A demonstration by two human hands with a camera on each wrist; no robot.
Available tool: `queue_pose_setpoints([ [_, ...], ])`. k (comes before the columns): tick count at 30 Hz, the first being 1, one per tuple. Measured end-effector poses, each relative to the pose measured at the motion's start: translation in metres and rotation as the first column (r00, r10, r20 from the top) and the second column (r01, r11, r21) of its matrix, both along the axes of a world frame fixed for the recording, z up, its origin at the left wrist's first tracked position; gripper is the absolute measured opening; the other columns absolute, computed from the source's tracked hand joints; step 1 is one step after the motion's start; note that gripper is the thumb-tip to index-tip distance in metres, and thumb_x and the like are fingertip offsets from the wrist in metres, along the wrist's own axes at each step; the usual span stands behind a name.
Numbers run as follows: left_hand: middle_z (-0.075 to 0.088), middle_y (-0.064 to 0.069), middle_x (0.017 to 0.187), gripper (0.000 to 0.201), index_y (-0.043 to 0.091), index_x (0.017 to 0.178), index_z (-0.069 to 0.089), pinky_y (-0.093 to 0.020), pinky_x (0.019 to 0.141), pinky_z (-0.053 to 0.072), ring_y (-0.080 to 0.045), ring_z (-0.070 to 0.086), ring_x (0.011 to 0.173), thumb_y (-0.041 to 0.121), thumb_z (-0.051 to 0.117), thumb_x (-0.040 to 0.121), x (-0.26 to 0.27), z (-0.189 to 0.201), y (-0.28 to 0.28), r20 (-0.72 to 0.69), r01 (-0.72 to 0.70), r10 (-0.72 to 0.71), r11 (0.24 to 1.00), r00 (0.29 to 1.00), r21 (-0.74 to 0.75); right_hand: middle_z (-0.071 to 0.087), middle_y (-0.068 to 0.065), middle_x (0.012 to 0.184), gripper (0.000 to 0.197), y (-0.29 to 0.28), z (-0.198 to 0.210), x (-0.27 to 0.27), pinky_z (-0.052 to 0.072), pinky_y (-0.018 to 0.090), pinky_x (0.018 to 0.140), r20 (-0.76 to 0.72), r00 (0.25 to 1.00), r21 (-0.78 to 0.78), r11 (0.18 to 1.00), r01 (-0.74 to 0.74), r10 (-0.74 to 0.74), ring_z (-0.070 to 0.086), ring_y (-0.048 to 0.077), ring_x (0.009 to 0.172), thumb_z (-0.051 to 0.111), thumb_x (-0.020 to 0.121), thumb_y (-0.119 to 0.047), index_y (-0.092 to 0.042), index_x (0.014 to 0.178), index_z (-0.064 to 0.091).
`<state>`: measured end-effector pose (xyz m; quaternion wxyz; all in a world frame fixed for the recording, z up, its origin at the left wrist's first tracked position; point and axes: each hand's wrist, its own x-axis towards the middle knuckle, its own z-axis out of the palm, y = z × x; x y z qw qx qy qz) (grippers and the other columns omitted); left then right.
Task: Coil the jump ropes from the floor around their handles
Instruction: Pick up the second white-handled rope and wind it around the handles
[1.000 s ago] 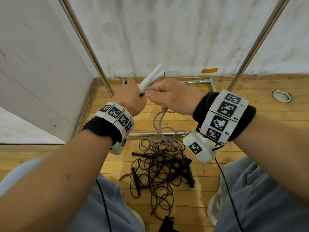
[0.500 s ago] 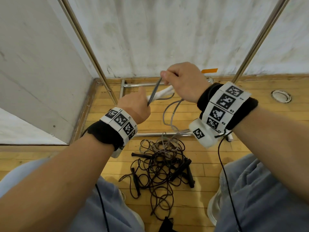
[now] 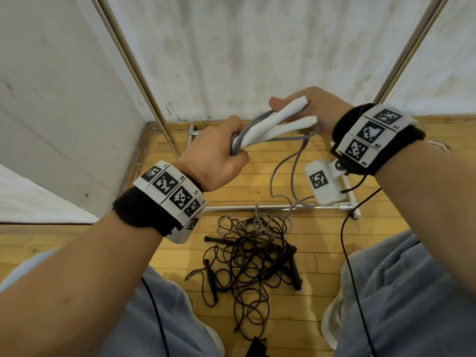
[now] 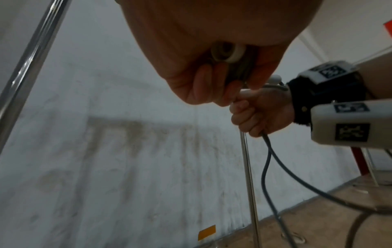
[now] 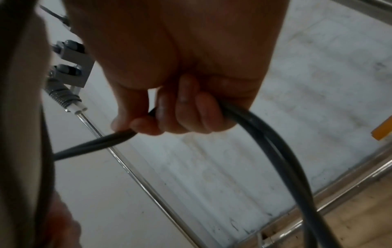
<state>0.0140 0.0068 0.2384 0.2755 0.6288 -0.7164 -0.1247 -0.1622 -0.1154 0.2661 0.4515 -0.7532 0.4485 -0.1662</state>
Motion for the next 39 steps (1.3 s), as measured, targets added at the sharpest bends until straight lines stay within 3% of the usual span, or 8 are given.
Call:
queue_pose_setpoints([
  [2,0.046,0.009,0.063,0.02,0.017,0.09,0.043,-0.024,0.048,0.031,-0.006,0.046,0.053,0.02,0.058,0.078,-0.004,0.005,0.004,-0.088,-0.013,0.011,1.0,0.996,-0.024,0.069,0.005,0.084,0.026,0.004,-0.008,0.006,0.049,0.045,0.074,0.081,0.997,0.098,0.995,0.0,-0.008,0.064,0.021,0.077,0.039,0.099,-0.009,-0.004,0.096,0.064],
  [6,0.046,0.009,0.065,0.027,0.019,0.094,0.038,-0.028,0.05,0.035,-0.007,0.046,0.053,0.023,0.057,0.074,-0.008,0.009,0.007,-0.248,-0.105,0.089,0.993,0.965,-0.051,0.039,-0.012,0.04,0.04,0.016,-0.022,0.018,0.028,0.021,0.042,0.001,0.999,-0.013,0.999,-0.048,0.048,0.029,0.007,0.036,0.051,0.089,-0.034,-0.019,0.052,0.043],
  [13,0.049,0.005,0.071,0.036,0.018,0.098,0.04,-0.023,0.047,0.038,-0.006,0.044,0.052,0.032,0.058,0.07,-0.007,0.014,0.002,-0.446,-0.257,0.225,0.966,0.866,-0.012,0.038,-0.009,0.04,0.06,0.037,-0.038,0.037,0.031,0.026,0.049,-0.117,0.991,0.112,0.992,-0.058,0.072,0.031,0.011,0.037,0.036,0.085,-0.07,-0.021,0.05,0.042],
  [17,0.052,-0.003,0.076,0.023,0.018,0.095,0.046,-0.029,0.054,0.042,-0.018,0.048,0.063,0.024,0.057,0.077,-0.004,0.015,-0.005,-0.495,-0.3,0.262,0.954,0.828,0.002,0.037,-0.006,0.044,0.063,0.05,-0.041,0.044,0.028,0.026,0.047,-0.089,0.988,0.208,0.973,-0.104,0.125,0.028,0.013,0.041,0.022,0.091,-0.067,-0.021,0.05,0.034],
  [20,0.049,0.002,0.073,0.017,0.015,0.094,0.046,-0.013,0.045,0.038,-0.004,0.047,0.056,0.015,0.059,0.083,0.002,0.012,-0.011,-0.432,-0.332,0.297,0.943,0.852,-0.007,0.039,-0.004,0.043,0.064,0.058,-0.043,0.048,0.03,0.026,0.048,-0.014,0.995,0.257,0.962,-0.091,0.097,0.034,0.015,0.044,0.02,0.095,-0.061,-0.019,0.048,0.033],
  [30,0.044,0.009,0.071,0.023,0.014,0.094,0.04,-0.007,0.043,0.033,0.004,0.047,0.051,0.015,0.06,0.083,0.01,0.013,-0.016,-0.341,-0.457,0.422,0.889,0.84,-0.026,0.043,-0.011,0.056,0.033,0.058,-0.047,0.042,0.03,0.02,0.051,0.052,0.995,-0.313,0.948,-0.06,0.08,0.042,0.002,0.051,0.043,0.098,-0.033,-0.01,0.083,0.061],
  [34,0.044,0.006,0.071,0.022,0.017,0.091,0.04,-0.016,0.045,0.035,-0.006,0.042,0.054,0.017,0.06,0.082,0.012,0.016,-0.016,-0.378,-0.428,0.403,0.904,0.834,0.019,0.041,-0.008,0.057,0.034,0.059,-0.05,0.045,0.031,0.03,0.054,-0.13,0.985,-0.285,0.948,-0.143,0.11,0.04,0.011,0.053,0.046,0.094,-0.044,-0.024,0.068,0.046],
  [39,0.043,0.008,0.071,0.02,0.018,0.092,0.039,-0.009,0.044,0.034,0.005,0.045,0.051,0.014,0.057,0.084,0.012,0.017,-0.013,-0.358,-0.411,0.359,0.908,0.862,-0.079,0.044,-0.006,0.056,0.043,0.054,-0.042,0.046,0.039,0.023,0.054,0.066,0.992,-0.056,0.993,-0.107,0.111,0.044,0.011,0.052,0.04,0.097,-0.044,-0.023,0.067,0.06],
])
